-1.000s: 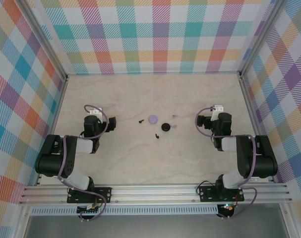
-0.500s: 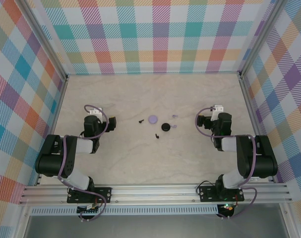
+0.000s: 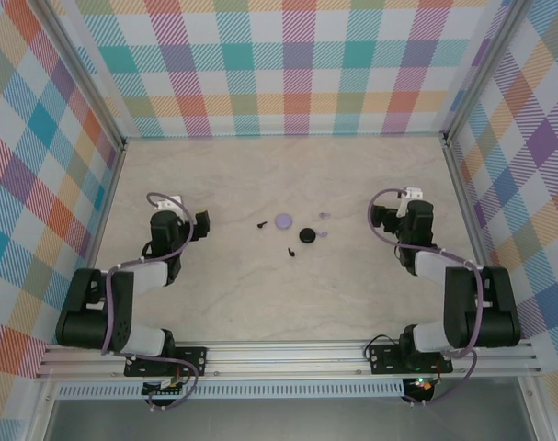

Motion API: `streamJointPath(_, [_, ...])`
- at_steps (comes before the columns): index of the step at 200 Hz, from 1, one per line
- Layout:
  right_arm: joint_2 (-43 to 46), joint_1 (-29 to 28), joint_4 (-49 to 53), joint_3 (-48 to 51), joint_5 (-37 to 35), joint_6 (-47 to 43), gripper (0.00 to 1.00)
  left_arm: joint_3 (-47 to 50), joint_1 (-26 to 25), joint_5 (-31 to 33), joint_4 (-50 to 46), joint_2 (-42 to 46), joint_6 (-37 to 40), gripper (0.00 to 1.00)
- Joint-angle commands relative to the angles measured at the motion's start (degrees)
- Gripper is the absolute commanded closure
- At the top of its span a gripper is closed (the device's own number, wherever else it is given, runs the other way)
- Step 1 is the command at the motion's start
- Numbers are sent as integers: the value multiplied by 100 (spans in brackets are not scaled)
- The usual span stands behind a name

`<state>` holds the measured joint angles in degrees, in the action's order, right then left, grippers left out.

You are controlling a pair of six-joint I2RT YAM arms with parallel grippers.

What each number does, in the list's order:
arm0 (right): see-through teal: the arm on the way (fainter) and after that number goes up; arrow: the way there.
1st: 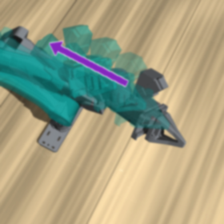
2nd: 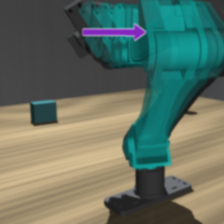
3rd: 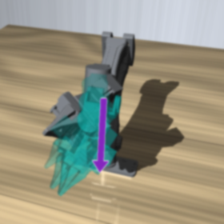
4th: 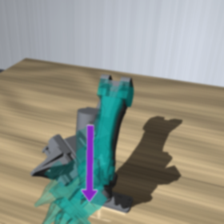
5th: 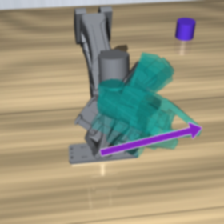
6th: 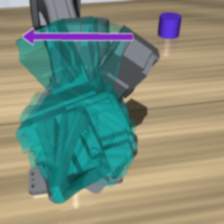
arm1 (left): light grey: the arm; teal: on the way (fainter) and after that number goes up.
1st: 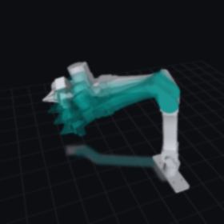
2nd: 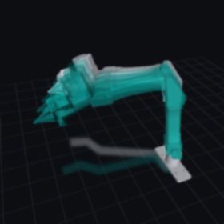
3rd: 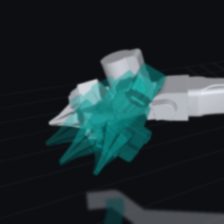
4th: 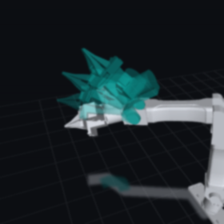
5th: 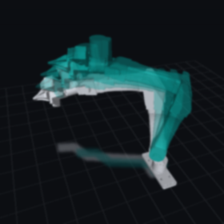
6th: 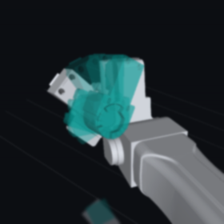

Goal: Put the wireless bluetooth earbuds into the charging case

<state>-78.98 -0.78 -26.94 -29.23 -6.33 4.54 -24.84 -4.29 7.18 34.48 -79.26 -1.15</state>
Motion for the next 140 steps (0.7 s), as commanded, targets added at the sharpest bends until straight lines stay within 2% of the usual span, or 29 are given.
streamJointPath(1, [489, 16, 1611, -572, -37, 464, 0, -418, 94, 132, -1277, 600, -559, 0])
streamJointPath(27, [742, 18, 2944, -1162, 409, 895, 0, -1123, 87, -268, -2905, 1028, -1254, 0])
streamJointPath(67, [274, -28, 4145, -2037, 2367, 856, 0, -1812, -71, -1524, -4276, 1084, -1944, 0])
streamJointPath(89, [-148, -231, 4683, -2540, 2848, 671, 0, -1893, -387, -1941, -4547, 999, -2404, 3])
streamJointPath(115, [-620, -633, 4969, -3006, 3267, 469, 1, -1944, -858, -1939, -4696, 857, -3208, 7])
streamJointPath(140, [-1096, -1126, 5184, -3504, 3313, 318, 5, -1954, -1391, -1847, -4463, 605, -3922, 9])
